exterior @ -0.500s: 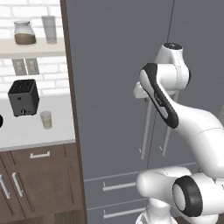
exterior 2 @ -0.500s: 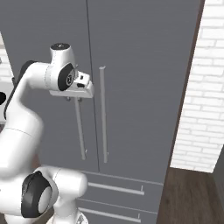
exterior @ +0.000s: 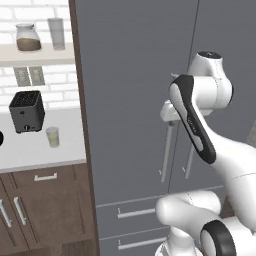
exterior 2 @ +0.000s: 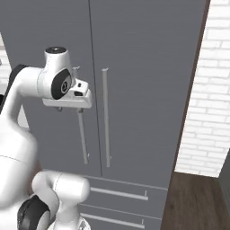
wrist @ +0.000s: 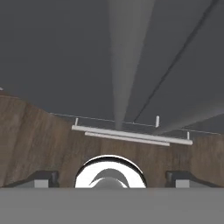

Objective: Grab a lemon wedge from the fridge and one ice cube from the ice bowl, and put them in the glass of lemonade.

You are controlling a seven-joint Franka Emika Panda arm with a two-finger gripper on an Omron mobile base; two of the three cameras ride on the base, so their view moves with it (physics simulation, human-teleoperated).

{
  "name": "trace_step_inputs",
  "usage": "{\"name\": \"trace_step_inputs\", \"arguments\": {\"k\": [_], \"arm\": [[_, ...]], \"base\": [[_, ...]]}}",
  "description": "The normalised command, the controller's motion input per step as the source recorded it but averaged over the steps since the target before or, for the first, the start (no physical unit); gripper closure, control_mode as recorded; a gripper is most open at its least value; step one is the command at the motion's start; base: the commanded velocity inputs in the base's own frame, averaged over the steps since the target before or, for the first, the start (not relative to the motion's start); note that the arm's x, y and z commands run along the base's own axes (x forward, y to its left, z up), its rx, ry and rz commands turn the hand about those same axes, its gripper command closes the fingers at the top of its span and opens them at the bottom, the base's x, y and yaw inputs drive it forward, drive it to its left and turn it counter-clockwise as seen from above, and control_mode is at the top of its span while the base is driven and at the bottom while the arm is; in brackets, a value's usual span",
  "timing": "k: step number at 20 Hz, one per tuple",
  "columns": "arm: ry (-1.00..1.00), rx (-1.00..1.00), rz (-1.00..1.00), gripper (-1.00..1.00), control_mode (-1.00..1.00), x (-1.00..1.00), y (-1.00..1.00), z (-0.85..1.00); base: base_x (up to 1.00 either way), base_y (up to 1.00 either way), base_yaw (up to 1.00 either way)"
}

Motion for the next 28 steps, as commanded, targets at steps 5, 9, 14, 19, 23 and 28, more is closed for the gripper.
{"name": "trace_step_inputs", "arguments": {"k": [5,9,14,19,23,28], "arm": [[0.15,-0.03,-0.01,-1.00,-1.00,-0.67,-0.01,-0.48],[0.07,0.00,-0.01,-1.00,-1.00,-0.40,-0.12,-0.36],[0.00,0.00,0.00,-1.00,-1.00,-0.01,0.00,0.00],[0.00,0.00,0.00,-1.00,1.00,0.00,0.00,0.00],[0.00,0.00,0.00,-1.00,1.00,0.00,0.00,0.00],[0.00,0.00,0.00,-1.00,1.00,0.00,0.00,0.00]], "base": [[0.00,0.00,0.00],[0.00,0.00,0.00],[0.00,0.00,0.00],[-0.42,0.79,-0.05],[-0.38,1.00,-0.08],[0.18,1.00,-0.09]]}}
